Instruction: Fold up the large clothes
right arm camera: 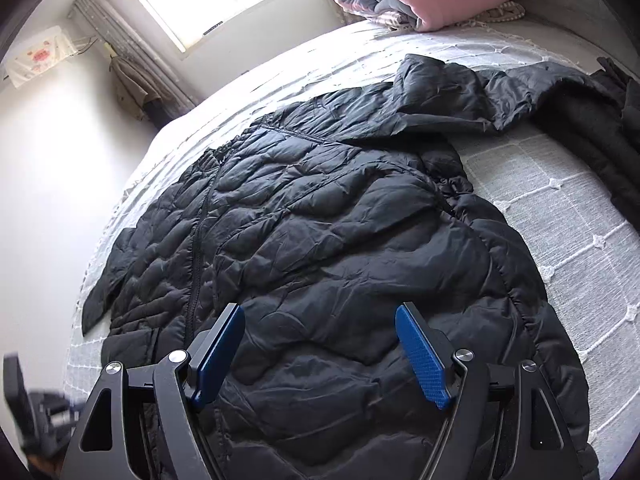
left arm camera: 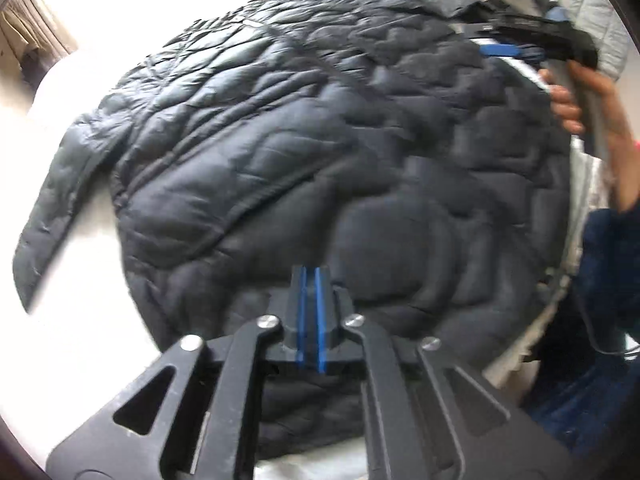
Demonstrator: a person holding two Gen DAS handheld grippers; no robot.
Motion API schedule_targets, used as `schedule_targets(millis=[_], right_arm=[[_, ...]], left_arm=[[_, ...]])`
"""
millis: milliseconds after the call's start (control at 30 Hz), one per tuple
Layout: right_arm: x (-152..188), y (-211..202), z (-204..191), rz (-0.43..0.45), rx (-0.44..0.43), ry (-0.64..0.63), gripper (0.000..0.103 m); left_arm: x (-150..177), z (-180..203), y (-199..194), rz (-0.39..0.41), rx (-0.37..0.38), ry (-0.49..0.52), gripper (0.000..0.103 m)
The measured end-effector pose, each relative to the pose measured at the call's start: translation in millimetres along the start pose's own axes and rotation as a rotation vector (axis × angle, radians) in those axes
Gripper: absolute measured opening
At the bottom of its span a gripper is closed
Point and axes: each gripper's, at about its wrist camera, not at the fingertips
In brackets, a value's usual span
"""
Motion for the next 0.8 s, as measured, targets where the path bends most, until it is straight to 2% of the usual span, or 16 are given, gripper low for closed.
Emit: schedule_targets(millis=[67, 133, 167, 200, 233, 267, 333, 400, 433, 500, 567, 633, 667, 700, 733, 800], right_arm=[[1, -1, -1, 0.003, 0.006, -0.006, 0.079], [1, -1, -1, 0.003, 0.01, -0.006, 0.079], [1, -2, -1, 0.005, 0.011, -0.007, 0.079], [0, -3, 0, 0.007, 0.013, -0.006, 0.079], [0, -5, 2, 0.016, 0.018, -0.001, 0.079], [-1, -7, 6, 0.024, 0.024, 0.007, 0.079], [-4, -12, 17, 0.043, 0.04, 0.042, 0.079], [-6, -14, 30, 0.042, 0.052, 0.09, 0.079], [-8, -14, 37, 0.035, 0.054, 0.12, 0.079], [-10, -14, 47, 0.027, 0.06, 0.155, 0.079], [-11, -18, 52, 0.03, 0.067, 0.171, 0.079], [-13, -22, 54, 0.025, 0.07, 0.18, 0.079], [-13, -23, 55, 0.024, 0.067, 0.186, 0.079], [-12, -24, 57, 0.021, 0.062, 0.194, 0.079], [-12, -24, 57, 0.017, 0.059, 0.205, 0.079], [-12, -23, 59, 0.009, 0.052, 0.221, 0.079]], left_arm=[[-4, 3, -5, 0.046, 0.014, -0.028, 0.035], [-16, -5, -6, 0.082, 0.027, -0.09, 0.046], [-25, -15, -3, 0.094, 0.022, -0.149, 0.057], [-32, -25, 0, 0.099, 0.004, -0.208, 0.064], [-39, -37, 8, 0.087, -0.033, -0.272, 0.079], [-43, -51, 21, 0.048, -0.09, -0.349, 0.086], [-41, -76, 49, -0.072, -0.186, -0.508, 0.084], [-34, -83, 67, -0.111, -0.153, -0.579, 0.083], [-31, -76, 73, -0.12, -0.092, -0.567, 0.083], [-33, -56, 69, -0.133, -0.107, -0.502, 0.083], [-38, -40, 62, -0.159, -0.124, -0.48, 0.083], [-52, -15, 37, -0.098, -0.064, -0.456, 0.083], [-65, -2, 22, -0.033, -0.036, -0.424, 0.083], [-74, 4, 15, 0.0, -0.033, -0.407, 0.083], [-94, 15, 6, 0.069, -0.038, -0.379, 0.084], [-128, 26, 9, 0.149, -0.046, -0.336, 0.095]])
Point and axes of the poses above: each gripper's, at about its wrist camera, not at the fingertips, and y roughly the way its jaws point, z to its right, x to its underside, and after that the axes turned 5 degrees about y, right-handed
